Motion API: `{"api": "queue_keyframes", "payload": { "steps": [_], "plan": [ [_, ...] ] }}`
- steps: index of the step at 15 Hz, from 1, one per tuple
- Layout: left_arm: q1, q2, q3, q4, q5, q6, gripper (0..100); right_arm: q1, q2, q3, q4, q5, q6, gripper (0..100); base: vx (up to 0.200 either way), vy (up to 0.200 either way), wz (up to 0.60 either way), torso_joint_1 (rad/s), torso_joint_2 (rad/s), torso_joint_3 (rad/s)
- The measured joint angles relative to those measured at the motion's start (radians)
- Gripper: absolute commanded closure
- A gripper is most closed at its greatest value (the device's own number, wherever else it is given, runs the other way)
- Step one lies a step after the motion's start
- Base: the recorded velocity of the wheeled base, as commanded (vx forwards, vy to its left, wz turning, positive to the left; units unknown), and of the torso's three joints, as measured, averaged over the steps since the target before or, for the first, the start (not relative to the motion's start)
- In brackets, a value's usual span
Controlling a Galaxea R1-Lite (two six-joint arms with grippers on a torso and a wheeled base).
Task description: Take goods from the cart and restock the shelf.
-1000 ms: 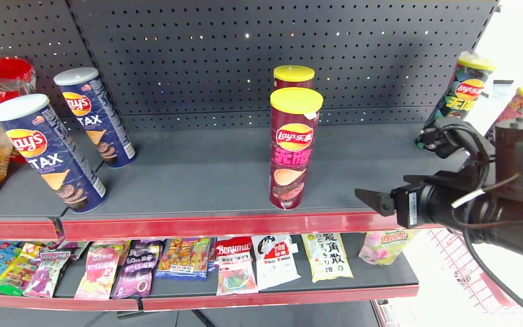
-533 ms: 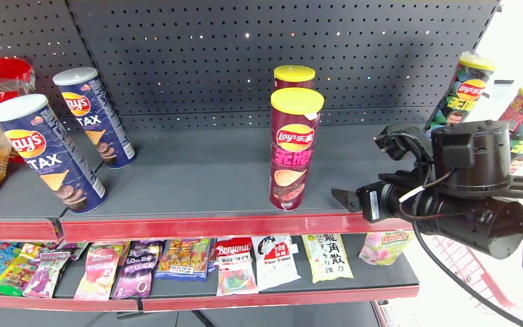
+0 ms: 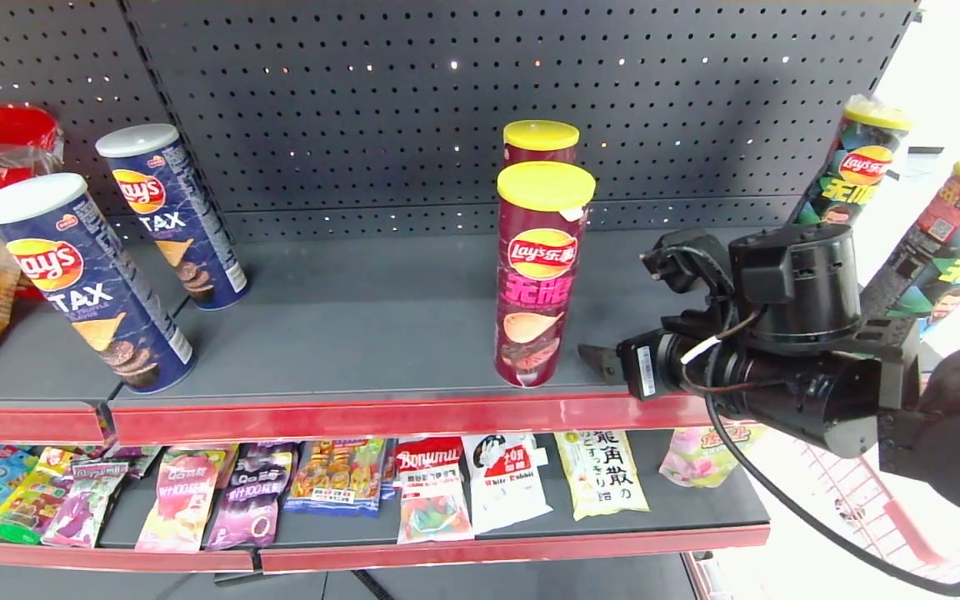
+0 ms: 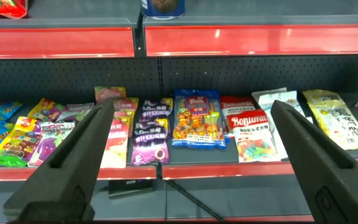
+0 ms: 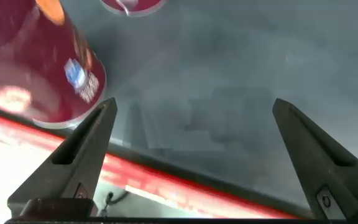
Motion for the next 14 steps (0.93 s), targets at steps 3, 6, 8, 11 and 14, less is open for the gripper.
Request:
{"api": "queue_keyframes", "payload": {
  "steps": [3, 6, 8, 11, 14],
  "plan": [
    [0.000, 0.000, 0.000, 0.000, 0.000, 0.000, 0, 0.001, 0.024, -0.019, -0.004, 0.000, 0.000, 0, 0.000, 0.000, 0.00, 0.000, 0.00, 0.000],
    [0.000, 0.000, 0.000, 0.000, 0.000, 0.000, 0, 0.001, 0.046, -0.042, -0.005, 0.000, 0.000, 0, 0.000, 0.000, 0.00, 0.000, 0.00, 0.000],
    [0.000, 0.000, 0.000, 0.000, 0.000, 0.000, 0, 0.004, 0.055, -0.058, -0.005, 0.000, -0.002, 0, 0.000, 0.000, 0.00, 0.000, 0.00, 0.000],
    [0.000, 0.000, 0.000, 0.000, 0.000, 0.000, 0, 0.010, 0.069, -0.078, -0.005, 0.000, -0.004, 0, 0.000, 0.000, 0.00, 0.000, 0.00, 0.000],
    [0.000, 0.000, 0.000, 0.000, 0.000, 0.000, 0, 0.012, 0.077, -0.083, -0.005, 0.000, -0.004, 0, 0.000, 0.000, 0.00, 0.000, 0.00, 0.000]
  ]
}}
